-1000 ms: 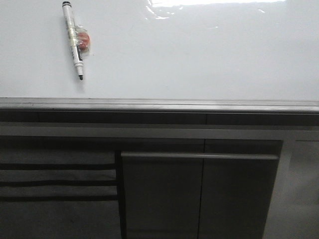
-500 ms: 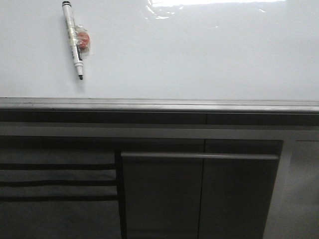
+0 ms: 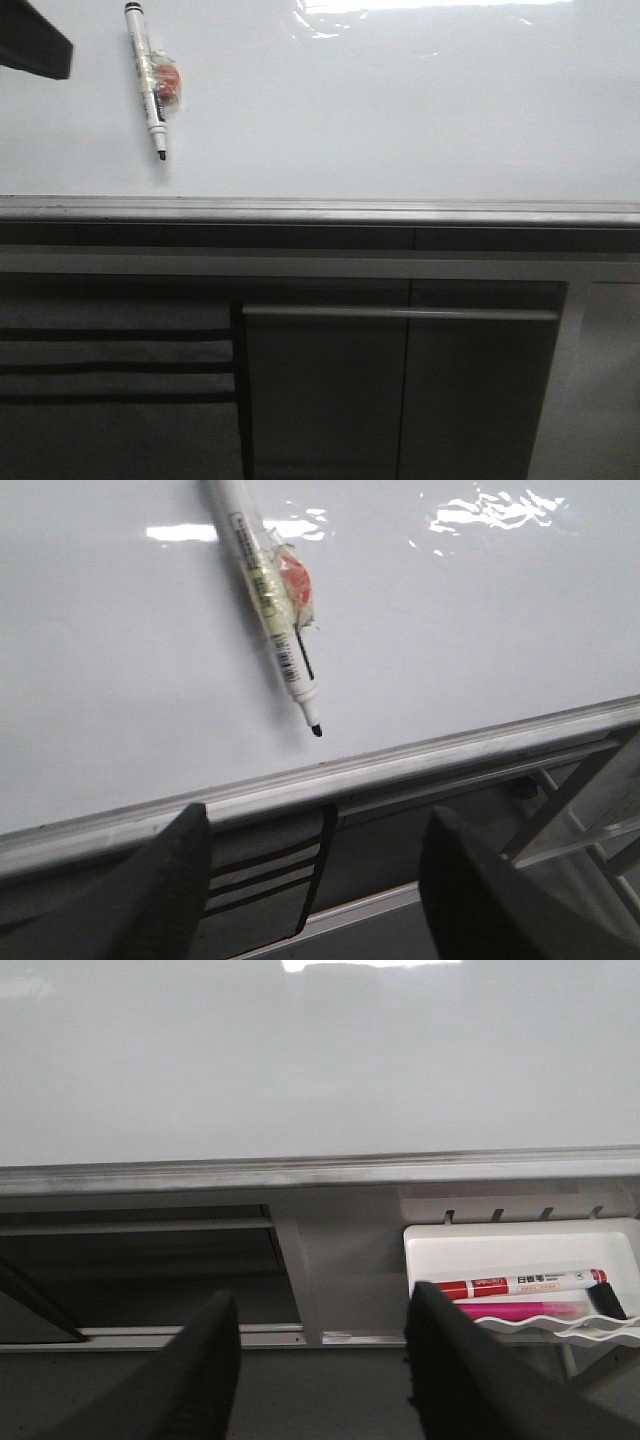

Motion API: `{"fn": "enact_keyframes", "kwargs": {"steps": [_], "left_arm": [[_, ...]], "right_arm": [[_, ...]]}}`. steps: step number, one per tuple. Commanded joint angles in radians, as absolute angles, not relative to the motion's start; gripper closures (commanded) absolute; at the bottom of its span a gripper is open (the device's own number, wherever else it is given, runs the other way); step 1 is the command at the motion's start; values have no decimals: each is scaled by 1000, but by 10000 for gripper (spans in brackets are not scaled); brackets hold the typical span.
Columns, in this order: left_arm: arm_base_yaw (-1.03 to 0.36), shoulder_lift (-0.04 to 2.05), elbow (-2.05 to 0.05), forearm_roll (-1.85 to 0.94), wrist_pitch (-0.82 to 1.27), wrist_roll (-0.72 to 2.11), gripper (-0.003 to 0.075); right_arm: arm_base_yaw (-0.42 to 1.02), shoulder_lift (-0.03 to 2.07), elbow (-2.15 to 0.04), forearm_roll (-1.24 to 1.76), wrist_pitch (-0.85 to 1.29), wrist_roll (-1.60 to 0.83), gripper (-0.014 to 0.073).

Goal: Write number 0 on whiteboard

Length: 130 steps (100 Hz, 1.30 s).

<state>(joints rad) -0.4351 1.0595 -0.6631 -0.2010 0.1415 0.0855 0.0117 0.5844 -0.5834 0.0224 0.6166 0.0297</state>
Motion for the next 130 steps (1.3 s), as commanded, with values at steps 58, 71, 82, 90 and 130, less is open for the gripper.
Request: {"fn": "enact_keyframes", "kwargs": {"steps": [58, 71, 82, 90, 130], "left_arm": [[-409, 1499, -1033, -209, 84, 89, 333], [-391, 1520, -1060, -182, 128, 90, 360], [-359, 1525, -1060, -168, 130, 90, 435], [-345, 1525, -1060, -168, 134, 90, 486], [-345, 1525, -1060, -102, 130, 90, 517]], "right_arm": [[10, 594, -621, 22, 547, 17, 251], [10, 594, -621, 22, 547, 17, 251], [10, 594, -621, 22, 547, 17, 251], [10, 594, -621, 22, 547, 17, 251], [10, 594, -621, 22, 547, 17, 251]]}}
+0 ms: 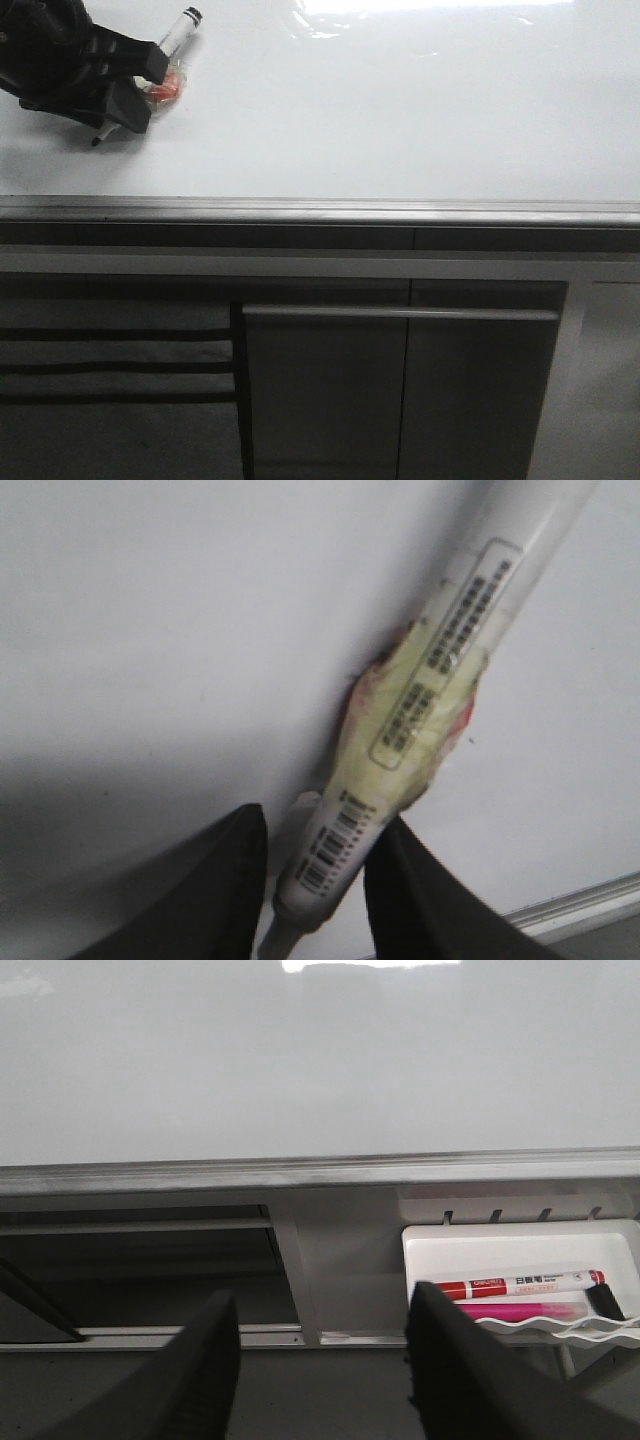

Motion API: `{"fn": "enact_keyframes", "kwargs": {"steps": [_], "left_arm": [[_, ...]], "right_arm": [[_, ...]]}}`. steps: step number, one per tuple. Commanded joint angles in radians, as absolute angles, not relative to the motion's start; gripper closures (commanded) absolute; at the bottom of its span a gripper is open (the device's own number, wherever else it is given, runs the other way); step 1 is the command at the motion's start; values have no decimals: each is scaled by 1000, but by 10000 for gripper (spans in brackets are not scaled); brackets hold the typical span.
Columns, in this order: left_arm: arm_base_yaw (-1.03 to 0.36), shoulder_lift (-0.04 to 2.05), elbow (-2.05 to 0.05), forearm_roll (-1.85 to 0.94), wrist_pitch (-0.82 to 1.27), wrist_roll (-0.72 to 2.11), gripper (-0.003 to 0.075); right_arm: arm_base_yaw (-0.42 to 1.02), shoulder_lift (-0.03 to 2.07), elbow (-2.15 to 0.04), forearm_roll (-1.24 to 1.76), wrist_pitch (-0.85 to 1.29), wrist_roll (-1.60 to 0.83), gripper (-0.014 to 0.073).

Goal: Write number 0 on whiteboard

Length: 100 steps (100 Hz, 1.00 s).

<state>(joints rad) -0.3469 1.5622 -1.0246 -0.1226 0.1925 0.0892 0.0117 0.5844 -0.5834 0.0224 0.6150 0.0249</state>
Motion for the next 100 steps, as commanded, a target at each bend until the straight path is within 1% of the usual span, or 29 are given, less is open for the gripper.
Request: {"fn": "enact_keyframes", "kwargs": {"steps": [1, 10, 17, 24, 28, 31, 32, 38, 39, 42, 61, 70, 80, 100], "left_arm": [[-345, 1525, -1060, -97, 130, 90, 517], [-345, 1525, -1060, -74, 130, 90, 528], [-347, 1525, -1060, -49, 130, 90, 552], [-351, 1525, -1060, -11, 130, 90, 592], [-357, 1525, -1060, 25, 130, 90, 634], [-359, 1525, -1060, 42, 130, 90, 645], [-362, 1525, -1060, 52, 130, 90, 663], [-368, 1525, -1060, 89, 125, 90, 706], [-371, 1525, -1060, 98, 125, 90, 724], [-376, 1525, -1060, 109, 124, 90, 741], [-381, 1503, -1060, 134, 150, 90, 740], [-395, 1449, -1060, 170, 220, 109, 740], [-442, 1365, -1060, 176, 368, 224, 741], [-616, 1225, -1060, 129, 724, 421, 741]], "right_arm": [[10, 594, -621, 22, 547, 17, 251], [10, 594, -621, 22, 547, 17, 251], [10, 594, -621, 22, 547, 17, 251], [10, 594, -621, 22, 547, 17, 251], [10, 594, -621, 22, 547, 17, 251], [10, 594, -621, 22, 547, 17, 251], [10, 594, -621, 22, 547, 17, 251], [10, 594, -621, 22, 547, 17, 251], [10, 594, -621, 22, 547, 17, 251], [10, 594, -621, 22, 547, 17, 251], [11, 594, -632, 27, 566, 0, 251], [13, 596, -670, 118, 616, -118, 251], [13, 612, -721, 327, 680, -329, 251], [13, 741, -831, 661, 859, -693, 251]]}}
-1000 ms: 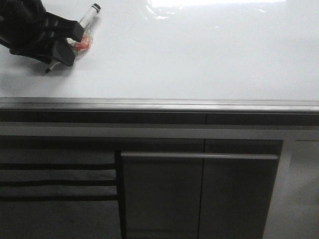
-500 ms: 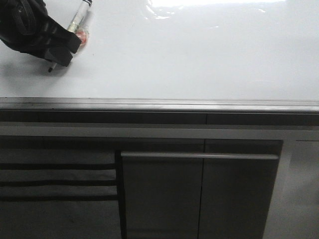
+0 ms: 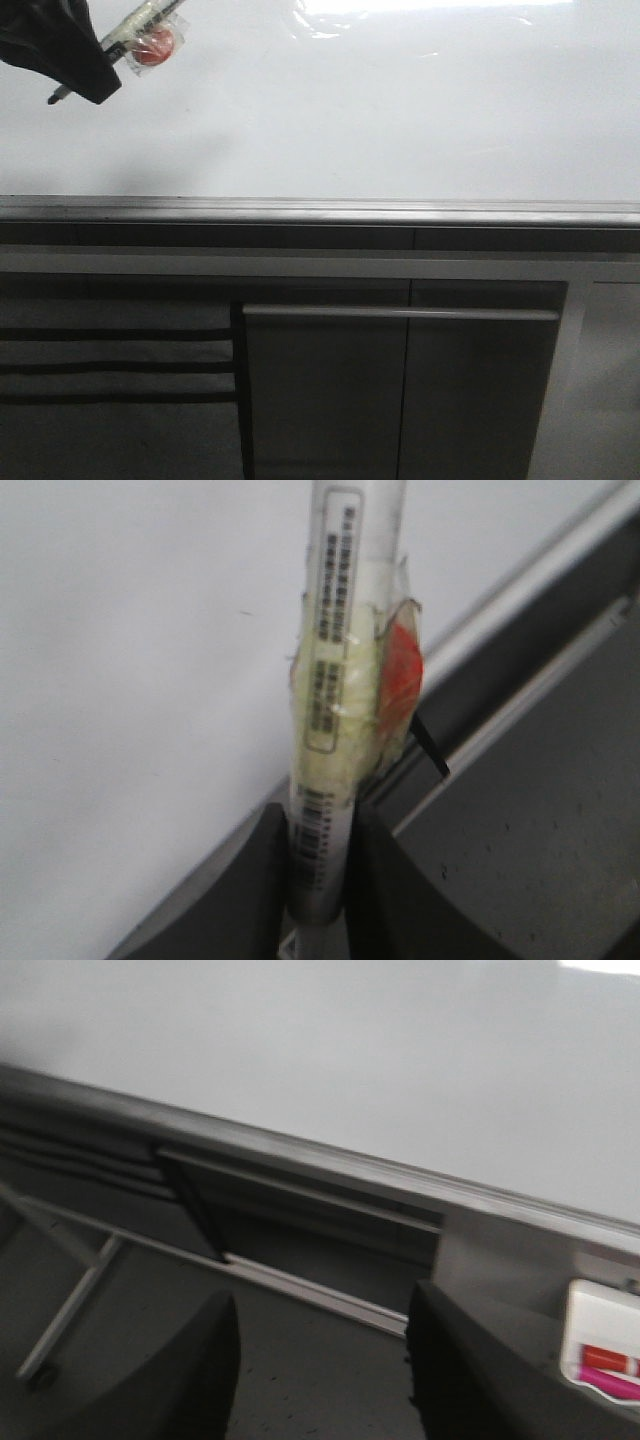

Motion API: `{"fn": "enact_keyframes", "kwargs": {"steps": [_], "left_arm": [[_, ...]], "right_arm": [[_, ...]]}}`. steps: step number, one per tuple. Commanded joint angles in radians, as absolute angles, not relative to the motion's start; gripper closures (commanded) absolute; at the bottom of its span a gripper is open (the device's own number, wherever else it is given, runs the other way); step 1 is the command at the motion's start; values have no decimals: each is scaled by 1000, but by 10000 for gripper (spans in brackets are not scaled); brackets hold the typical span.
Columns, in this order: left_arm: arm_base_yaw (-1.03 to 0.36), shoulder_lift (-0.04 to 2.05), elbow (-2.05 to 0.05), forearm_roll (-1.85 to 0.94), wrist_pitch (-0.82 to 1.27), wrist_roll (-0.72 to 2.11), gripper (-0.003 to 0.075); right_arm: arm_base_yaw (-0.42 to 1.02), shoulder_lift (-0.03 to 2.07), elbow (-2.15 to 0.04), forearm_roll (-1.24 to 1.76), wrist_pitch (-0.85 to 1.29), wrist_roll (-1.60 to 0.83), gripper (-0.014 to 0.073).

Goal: Write number 0 on whiteboard

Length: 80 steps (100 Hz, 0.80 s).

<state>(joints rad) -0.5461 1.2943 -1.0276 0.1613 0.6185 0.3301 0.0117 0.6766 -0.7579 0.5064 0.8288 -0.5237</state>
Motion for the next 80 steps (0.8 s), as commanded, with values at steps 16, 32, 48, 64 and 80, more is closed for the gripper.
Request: {"fn": "enact_keyframes", "kwargs": {"steps": [16, 32, 48, 64, 80], "left_arm": [[-770, 1202, -1060, 0, 895, 553, 741], [-884, 1202, -1060, -27, 898, 566, 740], [-916, 1202, -1060, -29, 898, 567, 741], [-916, 1202, -1060, -29, 896, 567, 740], [-916, 1202, -1060, -31, 894, 568, 741]], "right_arm": [[64, 884, -925, 787, 1056, -919, 251], [259, 1000, -1005, 708, 1089, -1035, 251], [493, 1070, -1075, 497, 1010, -1037, 251], [667, 1136, -1125, 427, 923, -1063, 251], [756, 1229, -1158, 393, 866, -1065, 251]]}}
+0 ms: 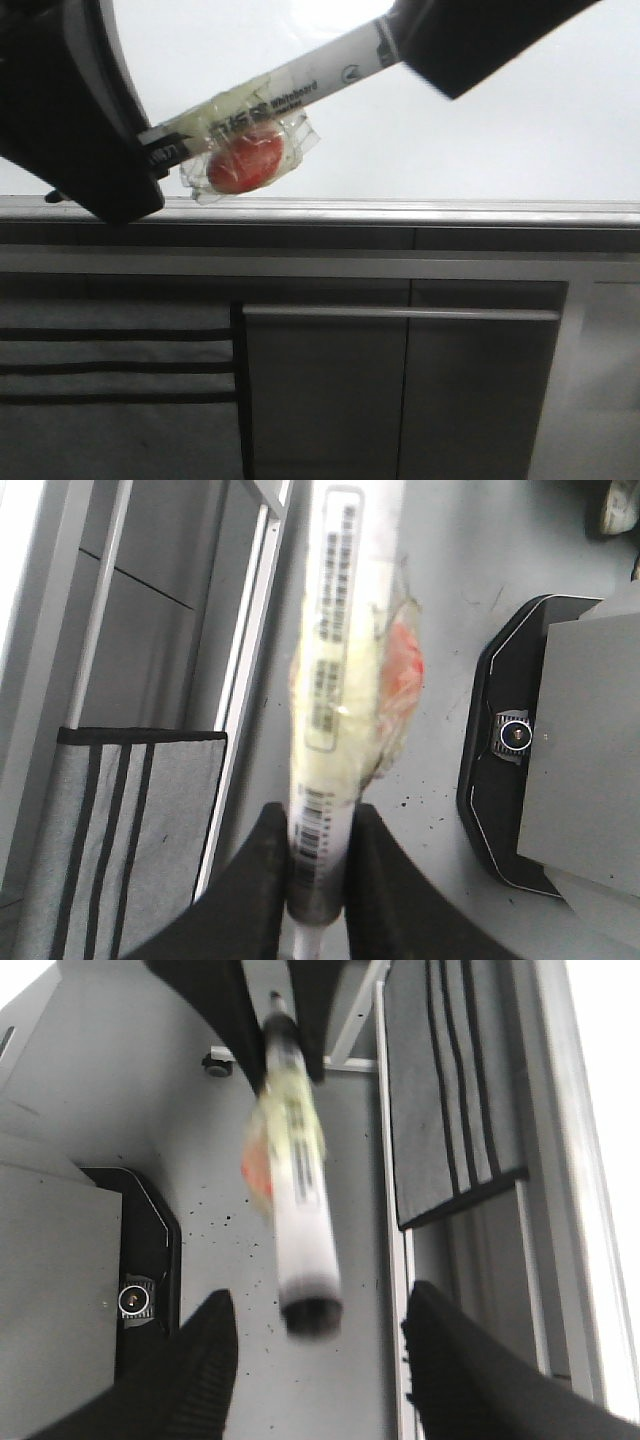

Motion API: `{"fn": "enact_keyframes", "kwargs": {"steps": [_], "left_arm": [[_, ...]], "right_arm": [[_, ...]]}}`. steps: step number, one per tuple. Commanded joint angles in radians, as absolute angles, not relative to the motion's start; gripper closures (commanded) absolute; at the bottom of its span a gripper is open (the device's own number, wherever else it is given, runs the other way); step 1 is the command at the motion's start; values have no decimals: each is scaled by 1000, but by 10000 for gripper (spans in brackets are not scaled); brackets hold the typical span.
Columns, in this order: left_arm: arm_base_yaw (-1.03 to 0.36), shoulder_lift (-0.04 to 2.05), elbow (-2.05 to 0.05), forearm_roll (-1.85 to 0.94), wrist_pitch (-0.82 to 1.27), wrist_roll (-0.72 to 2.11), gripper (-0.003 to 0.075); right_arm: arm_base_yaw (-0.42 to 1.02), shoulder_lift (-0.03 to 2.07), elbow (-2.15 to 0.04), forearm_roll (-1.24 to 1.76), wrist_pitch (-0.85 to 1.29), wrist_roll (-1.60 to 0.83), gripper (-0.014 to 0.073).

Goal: Write number 0 on whiteboard

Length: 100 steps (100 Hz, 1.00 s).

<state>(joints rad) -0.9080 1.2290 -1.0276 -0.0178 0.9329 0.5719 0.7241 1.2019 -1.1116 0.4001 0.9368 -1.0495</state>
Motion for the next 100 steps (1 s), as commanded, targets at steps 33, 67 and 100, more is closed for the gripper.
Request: {"fn": "enact_keyframes", "kwargs": {"steps": [33, 67, 100], "left_arm": [[-916, 1202, -1060, -31, 892, 568, 740], [-916, 1202, -1060, -31, 859, 568, 740], [-916, 1202, -1060, -33, 822, 565, 739]], "right_arm": [[780, 1312, -1221, 402, 875, -1065, 398], [780, 1312, -1221, 427, 910, -1065, 489], [780, 1309, -1221, 429, 908, -1065, 618]]}}
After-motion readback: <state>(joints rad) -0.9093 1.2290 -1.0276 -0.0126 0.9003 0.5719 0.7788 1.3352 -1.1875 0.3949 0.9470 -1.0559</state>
